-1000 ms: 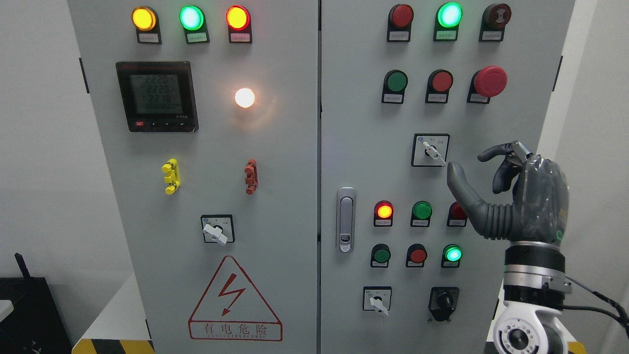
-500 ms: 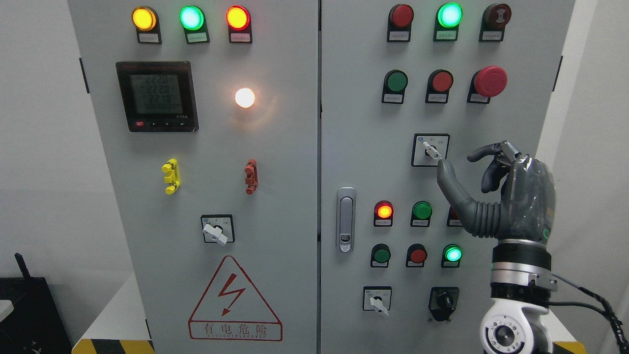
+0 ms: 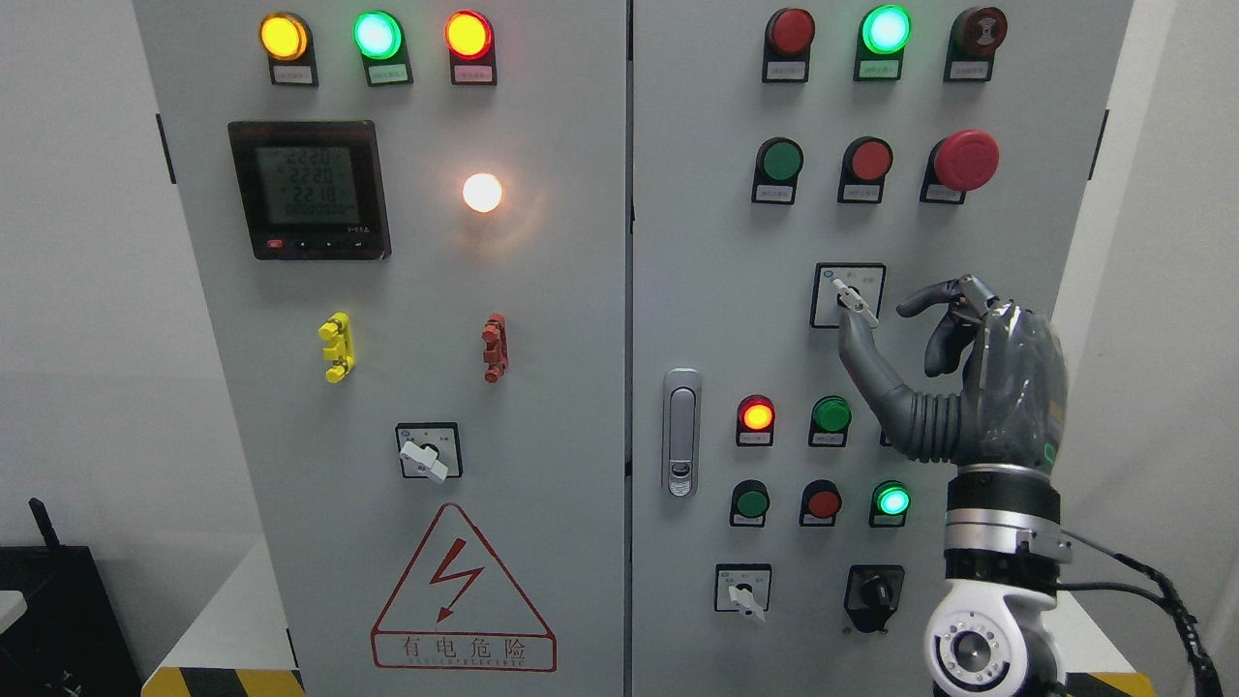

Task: Rotate and turn off gray switch
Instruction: 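Close the right hand's thumb and fingers around the black switch handle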

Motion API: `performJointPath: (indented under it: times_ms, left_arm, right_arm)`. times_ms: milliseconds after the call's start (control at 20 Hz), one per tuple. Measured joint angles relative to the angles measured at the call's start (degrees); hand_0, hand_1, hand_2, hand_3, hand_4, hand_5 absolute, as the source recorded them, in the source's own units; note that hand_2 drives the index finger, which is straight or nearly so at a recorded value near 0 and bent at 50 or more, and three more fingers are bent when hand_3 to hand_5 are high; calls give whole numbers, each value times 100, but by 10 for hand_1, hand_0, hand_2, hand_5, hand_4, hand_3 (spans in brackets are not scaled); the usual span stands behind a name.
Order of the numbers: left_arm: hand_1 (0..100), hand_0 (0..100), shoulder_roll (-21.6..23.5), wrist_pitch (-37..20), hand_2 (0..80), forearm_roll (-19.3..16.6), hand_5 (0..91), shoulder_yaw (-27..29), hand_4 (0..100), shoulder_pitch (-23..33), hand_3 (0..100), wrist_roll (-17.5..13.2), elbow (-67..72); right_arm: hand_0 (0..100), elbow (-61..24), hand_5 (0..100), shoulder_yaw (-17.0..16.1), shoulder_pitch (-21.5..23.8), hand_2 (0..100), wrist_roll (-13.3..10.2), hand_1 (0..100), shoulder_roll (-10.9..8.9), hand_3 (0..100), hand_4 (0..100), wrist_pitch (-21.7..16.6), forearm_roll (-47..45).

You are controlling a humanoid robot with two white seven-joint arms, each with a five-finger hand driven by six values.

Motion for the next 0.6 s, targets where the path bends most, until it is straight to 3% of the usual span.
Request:
performJointPath:
  times_ms: [600]
  left_arm:
    - [389, 120, 0, 0, 0, 0, 0, 0, 0, 0, 0, 0, 0]
  right_arm:
    - [90, 229, 1000, -124, -75, 521, -89, 454, -17, 968, 963, 2, 7]
